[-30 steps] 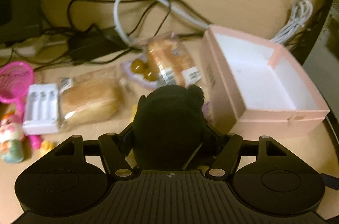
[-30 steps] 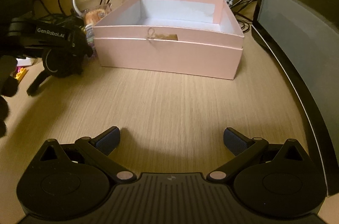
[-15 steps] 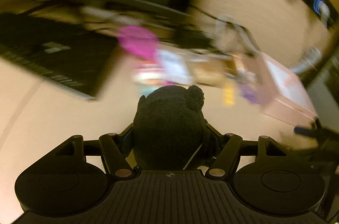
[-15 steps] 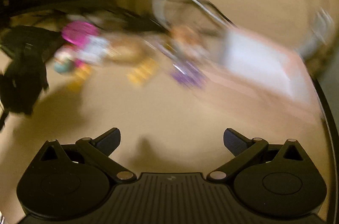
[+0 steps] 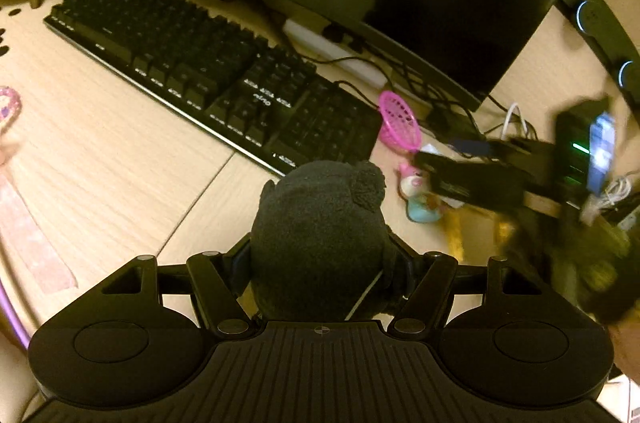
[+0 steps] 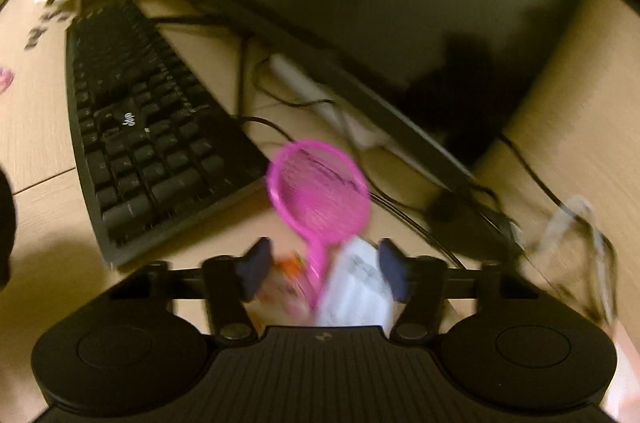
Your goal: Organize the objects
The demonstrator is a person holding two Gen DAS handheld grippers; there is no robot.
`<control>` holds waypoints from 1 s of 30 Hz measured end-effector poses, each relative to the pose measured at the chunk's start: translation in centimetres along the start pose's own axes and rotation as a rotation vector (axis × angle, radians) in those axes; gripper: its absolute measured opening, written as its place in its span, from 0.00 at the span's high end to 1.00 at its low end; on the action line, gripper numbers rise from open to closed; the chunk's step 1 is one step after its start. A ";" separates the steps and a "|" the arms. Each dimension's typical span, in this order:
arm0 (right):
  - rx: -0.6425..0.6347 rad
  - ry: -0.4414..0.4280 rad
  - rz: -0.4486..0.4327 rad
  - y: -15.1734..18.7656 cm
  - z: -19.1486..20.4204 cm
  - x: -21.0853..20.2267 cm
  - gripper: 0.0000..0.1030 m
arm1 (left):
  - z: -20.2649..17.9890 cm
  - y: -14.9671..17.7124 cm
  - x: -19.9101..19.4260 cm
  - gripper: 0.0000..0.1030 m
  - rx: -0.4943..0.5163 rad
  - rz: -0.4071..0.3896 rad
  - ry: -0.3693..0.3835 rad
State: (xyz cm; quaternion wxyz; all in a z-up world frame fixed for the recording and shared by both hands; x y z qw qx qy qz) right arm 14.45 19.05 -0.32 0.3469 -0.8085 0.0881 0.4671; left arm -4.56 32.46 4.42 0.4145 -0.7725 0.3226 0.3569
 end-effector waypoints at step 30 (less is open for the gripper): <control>0.368 -0.062 0.111 15.6 -1.6 -7.2 0.20 | -3.1 1.6 1.9 0.30 0.089 0.050 0.044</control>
Point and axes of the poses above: each gripper's, at about its wrist camera, not at the fingertips, and x roughly the way its jaws point, z to its left, y to its underside, the point moved 4 cm from there along x, roughly the way its jaws point, and after that the axes turned 14 degrees about z, right-handed, at the moved point
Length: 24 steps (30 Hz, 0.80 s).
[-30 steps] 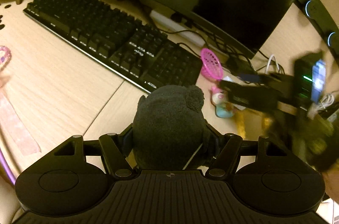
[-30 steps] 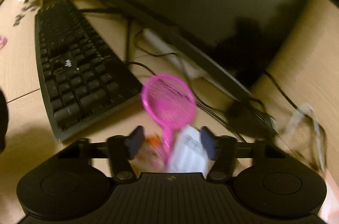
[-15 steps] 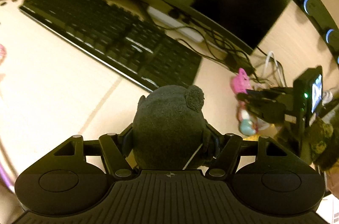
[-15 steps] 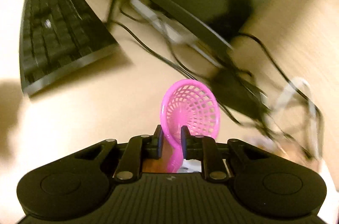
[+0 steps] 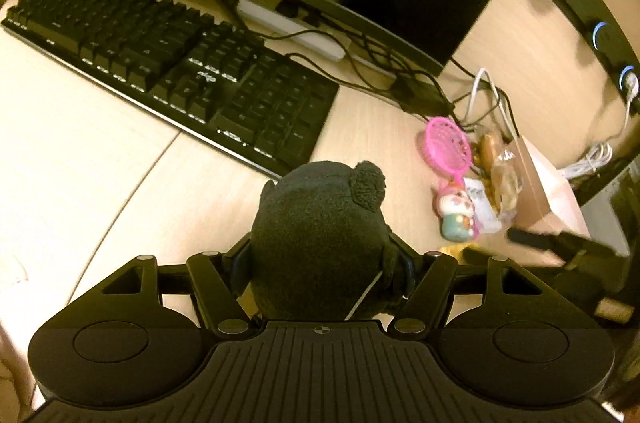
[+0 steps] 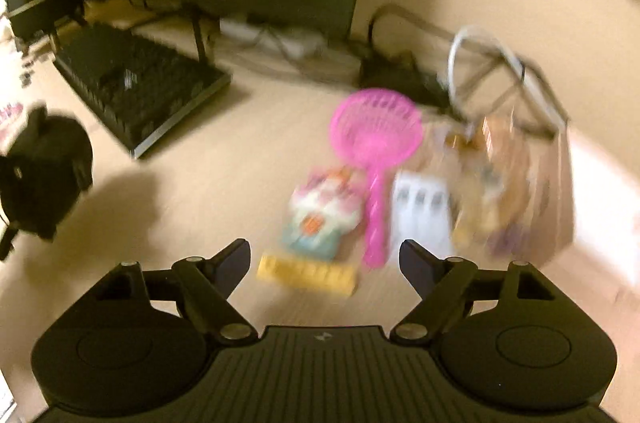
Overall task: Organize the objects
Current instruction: 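Grasp the yellow toy brick with the right gripper, then carry the plush toy into the pink box with the left gripper while the right gripper drops the brick in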
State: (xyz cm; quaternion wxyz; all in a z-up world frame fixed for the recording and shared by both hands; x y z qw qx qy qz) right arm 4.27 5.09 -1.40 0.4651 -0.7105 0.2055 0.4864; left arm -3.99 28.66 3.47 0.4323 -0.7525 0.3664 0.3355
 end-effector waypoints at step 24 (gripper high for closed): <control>0.195 0.107 -0.081 9.8 -11.5 -10.4 0.39 | -17.3 3.1 3.4 0.29 0.370 0.123 0.089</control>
Point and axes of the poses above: each gripper's, at about its wrist camera, not at the fingertips, and x roughly the way its jaws point, z to its left, y to its underside, the point moved 4 cm from there along x, roughly the way its jaws point, and after that the axes turned 14 degrees about z, right-handed, at the moved point
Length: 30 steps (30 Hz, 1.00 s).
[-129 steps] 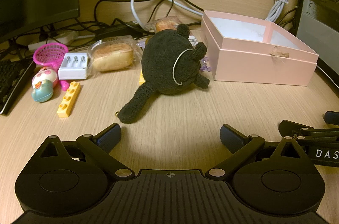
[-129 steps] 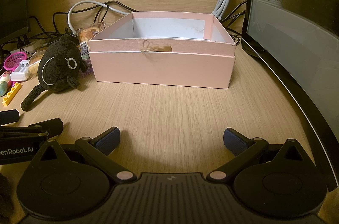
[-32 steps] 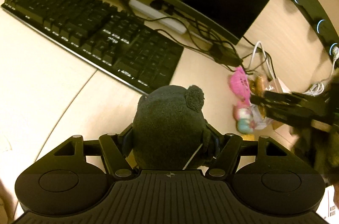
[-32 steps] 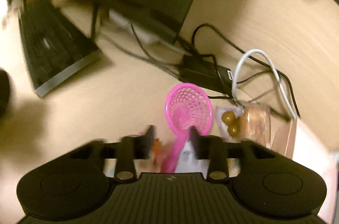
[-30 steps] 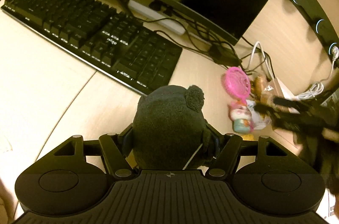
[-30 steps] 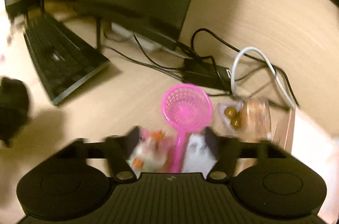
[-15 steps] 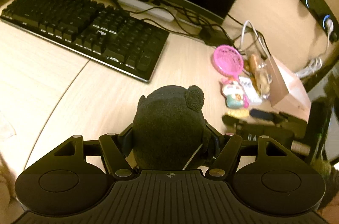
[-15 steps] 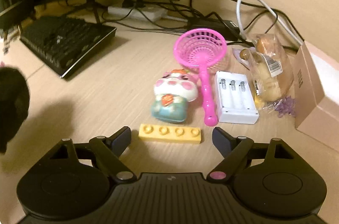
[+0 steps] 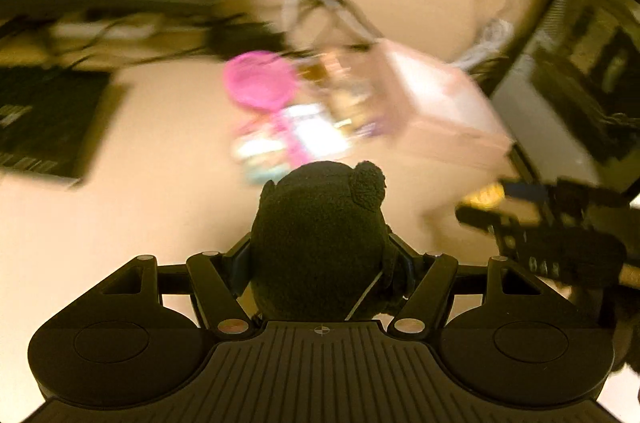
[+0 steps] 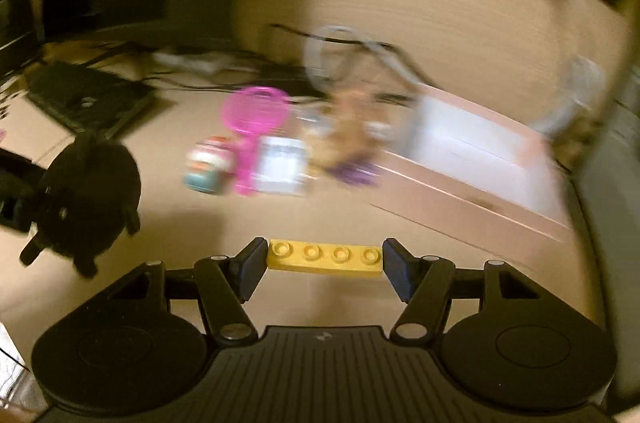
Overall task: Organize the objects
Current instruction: 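Carry the plush toy into the pink box with the left gripper while the right gripper drops the brick in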
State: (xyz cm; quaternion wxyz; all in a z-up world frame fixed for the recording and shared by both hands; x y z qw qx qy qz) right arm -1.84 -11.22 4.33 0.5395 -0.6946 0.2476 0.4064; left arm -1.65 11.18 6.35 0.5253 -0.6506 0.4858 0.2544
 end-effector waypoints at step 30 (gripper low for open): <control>0.122 0.077 -0.150 -1.1 -14.5 -0.7 0.39 | -8.7 -12.4 7.0 0.29 0.019 -0.219 -0.018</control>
Point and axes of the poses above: each gripper's, at about its wrist camera, not at the fingertips, and x roughly the way its jaws point, z to its left, y to its underside, the point moved 4 cm from there along x, roughly the way its jaws point, and after that the axes turned 14 degrees about z, right-handed, at the moved point
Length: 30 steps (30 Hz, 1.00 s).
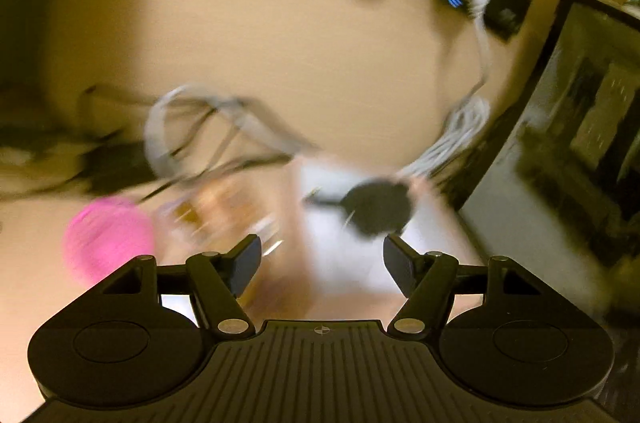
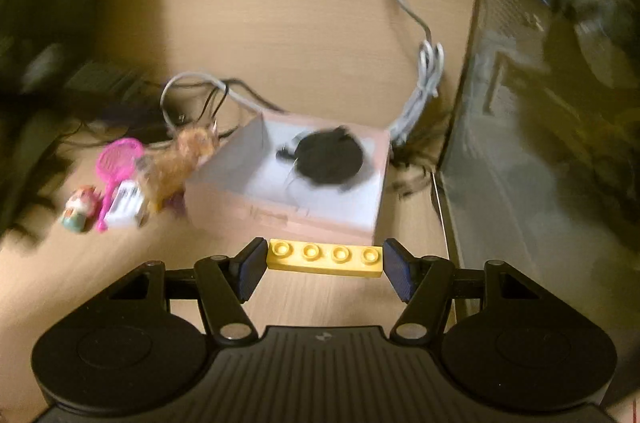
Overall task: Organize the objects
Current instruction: 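Carry the plush toy into the pink box with the left gripper while the right gripper drops the brick in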
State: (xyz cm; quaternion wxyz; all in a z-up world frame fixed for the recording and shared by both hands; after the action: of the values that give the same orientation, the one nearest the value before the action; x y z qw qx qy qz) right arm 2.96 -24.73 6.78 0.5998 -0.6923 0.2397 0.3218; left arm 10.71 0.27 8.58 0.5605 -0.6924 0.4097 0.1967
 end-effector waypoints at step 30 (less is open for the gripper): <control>-0.197 -0.001 0.090 2.7 8.9 2.2 0.00 | 12.6 4.4 2.1 0.32 -0.170 0.132 -0.283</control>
State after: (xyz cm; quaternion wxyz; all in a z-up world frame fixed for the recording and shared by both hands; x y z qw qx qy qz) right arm 1.14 -16.27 2.67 0.5140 -0.7361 0.2374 0.3710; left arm 10.81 11.14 0.62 0.5380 -0.6742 0.3531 0.3624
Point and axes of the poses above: each gripper's, at about its wrist camera, not at the fingertips, and x roughly the way its jaws point, z to its left, y to its underside, the point moved 4 cm from there along x, roughly the way its jaws point, and after that the axes turned 14 degrees about z, right-handed, at the moved point
